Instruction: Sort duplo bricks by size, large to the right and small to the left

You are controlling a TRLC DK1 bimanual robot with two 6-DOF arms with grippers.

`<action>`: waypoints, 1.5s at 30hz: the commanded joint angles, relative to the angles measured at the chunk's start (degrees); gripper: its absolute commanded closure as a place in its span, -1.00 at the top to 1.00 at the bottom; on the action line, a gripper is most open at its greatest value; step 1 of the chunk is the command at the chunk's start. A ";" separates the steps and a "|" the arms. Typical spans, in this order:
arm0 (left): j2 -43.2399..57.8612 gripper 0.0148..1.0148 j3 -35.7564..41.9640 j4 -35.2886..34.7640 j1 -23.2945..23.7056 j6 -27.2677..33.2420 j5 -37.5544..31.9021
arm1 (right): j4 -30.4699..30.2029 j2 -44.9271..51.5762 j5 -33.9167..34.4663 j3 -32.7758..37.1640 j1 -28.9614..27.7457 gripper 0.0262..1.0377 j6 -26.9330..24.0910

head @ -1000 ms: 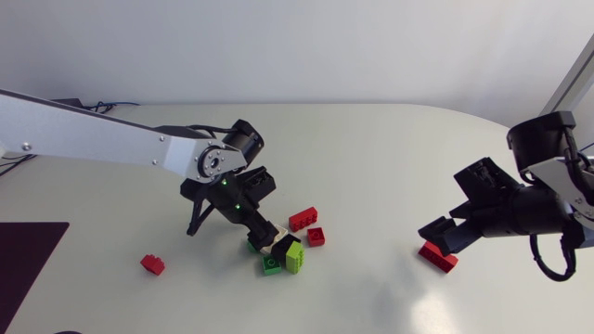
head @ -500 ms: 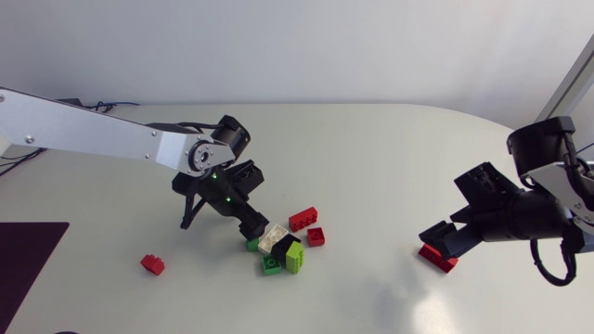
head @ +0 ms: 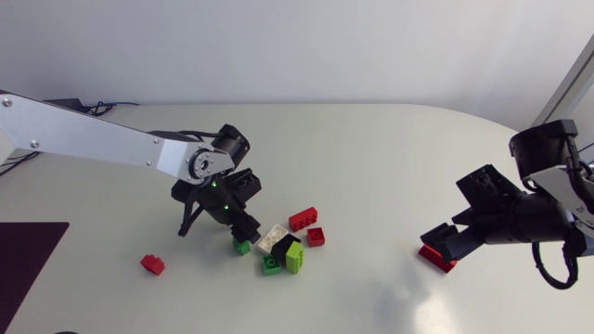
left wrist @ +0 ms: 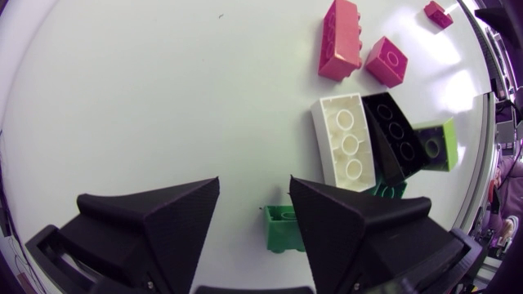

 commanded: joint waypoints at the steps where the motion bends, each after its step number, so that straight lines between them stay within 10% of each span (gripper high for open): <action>1: -1.57 -0.04 -3.32 -0.06 1.32 0.18 -0.40 | -0.09 -0.58 -0.17 -1.66 -0.33 0.94 -0.57; 5: -5.00 0.58 -7.19 -0.59 3.17 3.87 -0.40 | -0.09 -0.76 -0.26 -1.74 -0.42 0.94 -0.57; 12: -10.62 0.90 -10.88 -2.26 7.91 8.44 -0.31 | 0.09 -1.37 -0.35 -2.36 0.37 0.94 0.13; 21: -14.75 0.91 -12.20 -2.53 9.58 9.67 -0.14 | -0.44 -2.87 -0.35 -2.36 1.34 0.94 1.01; 45: -27.06 0.92 -19.14 -13.16 -7.29 9.67 3.20 | -1.93 -7.26 -0.35 -3.85 2.74 0.94 2.42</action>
